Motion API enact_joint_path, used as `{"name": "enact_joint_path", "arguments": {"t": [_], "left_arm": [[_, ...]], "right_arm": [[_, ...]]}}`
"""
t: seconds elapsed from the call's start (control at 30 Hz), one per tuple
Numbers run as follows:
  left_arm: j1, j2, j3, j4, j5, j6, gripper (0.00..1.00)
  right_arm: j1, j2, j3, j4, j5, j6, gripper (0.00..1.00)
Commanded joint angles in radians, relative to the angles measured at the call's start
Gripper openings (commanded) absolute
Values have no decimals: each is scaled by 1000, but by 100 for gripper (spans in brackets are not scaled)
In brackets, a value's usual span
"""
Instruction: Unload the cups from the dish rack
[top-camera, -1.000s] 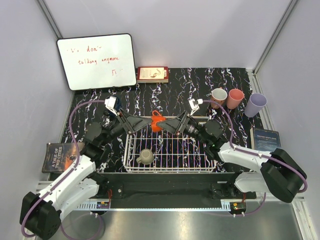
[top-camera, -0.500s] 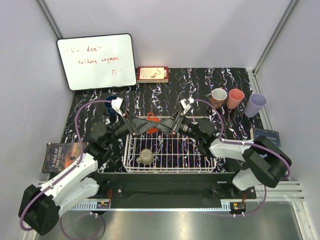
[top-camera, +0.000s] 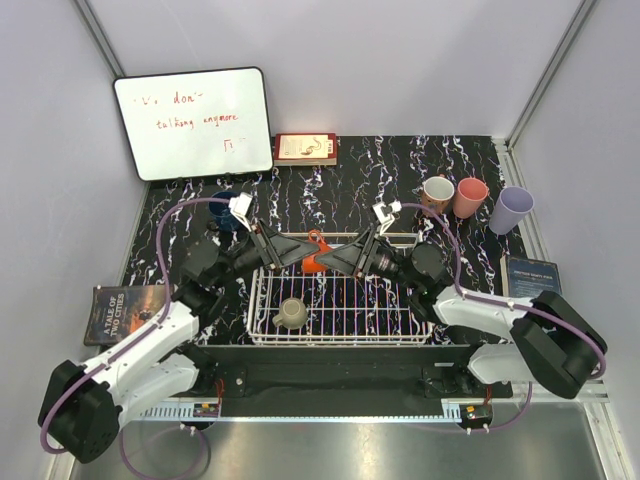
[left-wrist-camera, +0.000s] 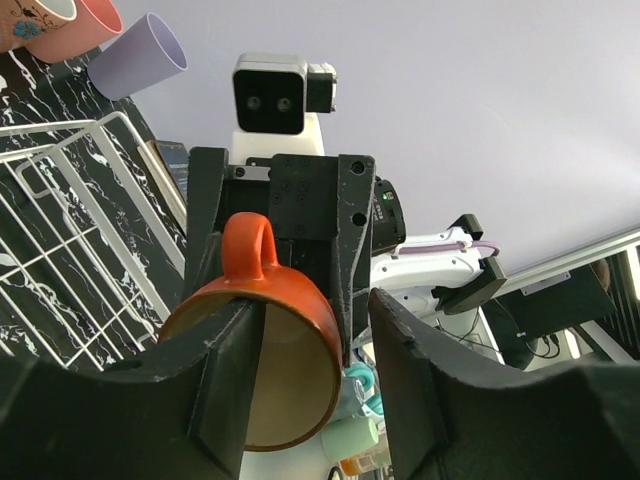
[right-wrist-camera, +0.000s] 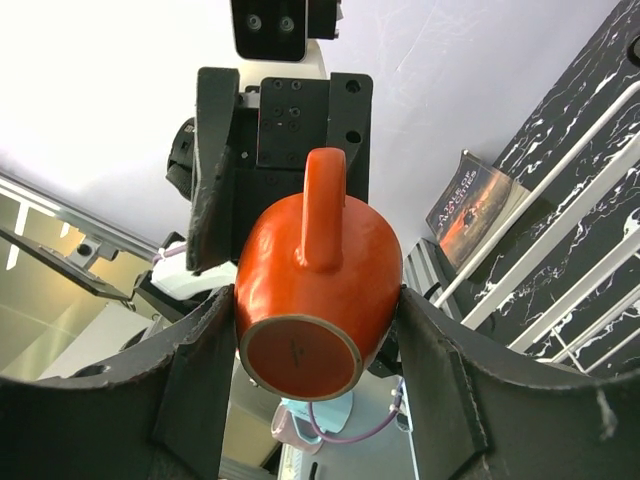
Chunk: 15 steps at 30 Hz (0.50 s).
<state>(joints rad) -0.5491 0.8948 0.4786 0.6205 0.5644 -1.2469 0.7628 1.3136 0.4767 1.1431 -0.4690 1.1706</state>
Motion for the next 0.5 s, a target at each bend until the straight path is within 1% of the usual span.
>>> {"name": "enact_joint_path", "arguments": {"t": [0.0,0.07,0.23,0.3,0.37,0.43,0.47], "left_arm": [[-2,16,69,73,-18,30,45],[-9,27,75,76,-21,33,40],[-31,55,94,79,-18,40,37],[-44,61,101,81,-21,44,34],[-54,64,107,79,-20,55,21],[-58,64,115,50,-26,64,4],[-60,62,118,33,-35,78,0]], "right_arm": [[4,-79,-13,-45,-63,-57,0],[4,-88,-10,-57,-74,-66,0],[4,-82,-7,-57,-94,-62,0],[3,-79,-7,-54,-97,-60,0],[4,-77,-7,-52,-102,-60,0],[1,-82,-9,-55,-102,-61,0],[4,-89,-12,-60,-100,-61,0]]}}
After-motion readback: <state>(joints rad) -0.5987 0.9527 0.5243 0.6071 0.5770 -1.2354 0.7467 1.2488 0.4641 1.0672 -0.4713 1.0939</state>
